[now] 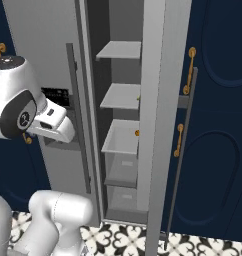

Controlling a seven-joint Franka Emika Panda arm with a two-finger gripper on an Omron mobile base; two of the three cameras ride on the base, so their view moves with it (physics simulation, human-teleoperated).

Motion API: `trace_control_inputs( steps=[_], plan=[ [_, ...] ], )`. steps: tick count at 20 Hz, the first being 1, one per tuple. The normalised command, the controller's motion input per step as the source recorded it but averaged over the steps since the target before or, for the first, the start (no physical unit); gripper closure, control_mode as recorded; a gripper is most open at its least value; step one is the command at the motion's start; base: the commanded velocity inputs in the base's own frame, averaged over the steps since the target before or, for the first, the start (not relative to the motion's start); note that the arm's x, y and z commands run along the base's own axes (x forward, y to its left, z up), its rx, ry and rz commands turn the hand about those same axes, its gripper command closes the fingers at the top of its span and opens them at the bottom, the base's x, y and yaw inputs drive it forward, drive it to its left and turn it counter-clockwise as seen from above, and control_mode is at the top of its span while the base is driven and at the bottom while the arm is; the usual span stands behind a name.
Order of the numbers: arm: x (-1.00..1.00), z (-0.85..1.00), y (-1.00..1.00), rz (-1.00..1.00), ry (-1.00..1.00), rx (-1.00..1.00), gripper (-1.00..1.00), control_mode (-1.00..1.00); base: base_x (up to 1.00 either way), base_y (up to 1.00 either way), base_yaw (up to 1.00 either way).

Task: Grab a lemon wedge from the fridge and one ice cube from the ice bowl, and put them in the glass of lemonade.

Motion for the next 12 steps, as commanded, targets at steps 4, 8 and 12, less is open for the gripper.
trace_control_inputs(
  steps=[4,8,12],
  plan=[
    [0.00,-0.23,-0.18,-0.08,0.01,0.00,-1.00,-1.00,0.00,0.00,0.00],
    [-0.02,-0.09,-0.01,-0.02,0.00,0.00,-1.00,-1.00,0.00,0.00,0.00],
    [0.00,-0.02,0.00,0.00,0.00,0.00,-1.00,-1.00,0.00,0.00,0.00]
  ],
)
